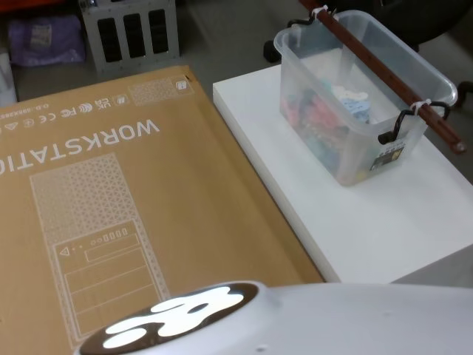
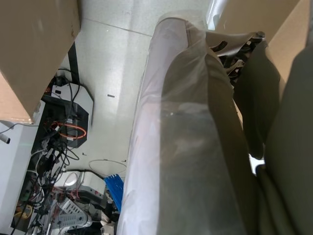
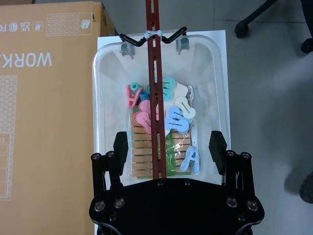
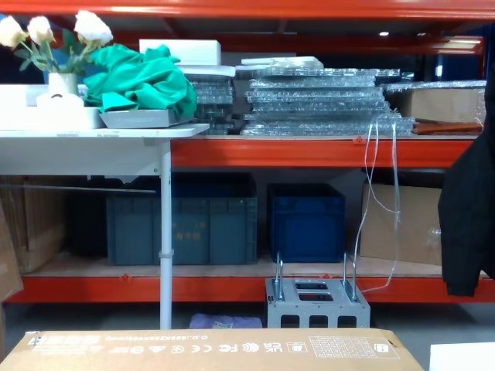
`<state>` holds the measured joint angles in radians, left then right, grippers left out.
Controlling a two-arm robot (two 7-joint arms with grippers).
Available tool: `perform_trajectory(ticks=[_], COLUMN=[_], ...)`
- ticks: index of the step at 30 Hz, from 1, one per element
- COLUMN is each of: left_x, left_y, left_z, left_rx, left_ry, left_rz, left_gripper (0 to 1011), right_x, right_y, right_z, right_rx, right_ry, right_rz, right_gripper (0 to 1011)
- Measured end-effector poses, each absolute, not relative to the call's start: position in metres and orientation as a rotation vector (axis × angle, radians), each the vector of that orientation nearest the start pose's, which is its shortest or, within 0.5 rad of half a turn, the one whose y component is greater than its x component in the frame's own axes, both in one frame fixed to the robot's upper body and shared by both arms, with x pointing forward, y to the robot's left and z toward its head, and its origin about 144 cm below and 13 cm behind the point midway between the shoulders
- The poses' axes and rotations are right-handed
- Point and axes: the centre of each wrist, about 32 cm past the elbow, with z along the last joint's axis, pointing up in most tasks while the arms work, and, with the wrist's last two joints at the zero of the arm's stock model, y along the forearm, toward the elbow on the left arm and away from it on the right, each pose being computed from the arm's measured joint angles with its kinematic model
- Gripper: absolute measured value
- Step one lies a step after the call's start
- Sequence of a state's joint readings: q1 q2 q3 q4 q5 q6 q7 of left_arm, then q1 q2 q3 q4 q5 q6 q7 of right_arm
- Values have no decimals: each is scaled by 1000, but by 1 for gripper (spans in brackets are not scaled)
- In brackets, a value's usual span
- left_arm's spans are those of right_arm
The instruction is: Use one hand to grasp the basket and place it at the designated location.
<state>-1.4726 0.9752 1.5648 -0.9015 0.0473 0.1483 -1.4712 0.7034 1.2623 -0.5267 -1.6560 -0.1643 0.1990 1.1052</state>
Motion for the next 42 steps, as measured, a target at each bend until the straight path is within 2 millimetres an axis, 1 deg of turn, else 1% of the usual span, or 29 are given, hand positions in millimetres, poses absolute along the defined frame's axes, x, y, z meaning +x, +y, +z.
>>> perform_trajectory(ticks=[42], left_x=[616], left_y=[496], left_z=[1396], left_rx=[1629], left_ry=[165], left_rz=[178], left_gripper=[0], right_x=[503], right_y=[-439], right_z=[1442], right_rx=[-1397], right_ry=[-529], right_rz=[-492], right_gripper=[1000])
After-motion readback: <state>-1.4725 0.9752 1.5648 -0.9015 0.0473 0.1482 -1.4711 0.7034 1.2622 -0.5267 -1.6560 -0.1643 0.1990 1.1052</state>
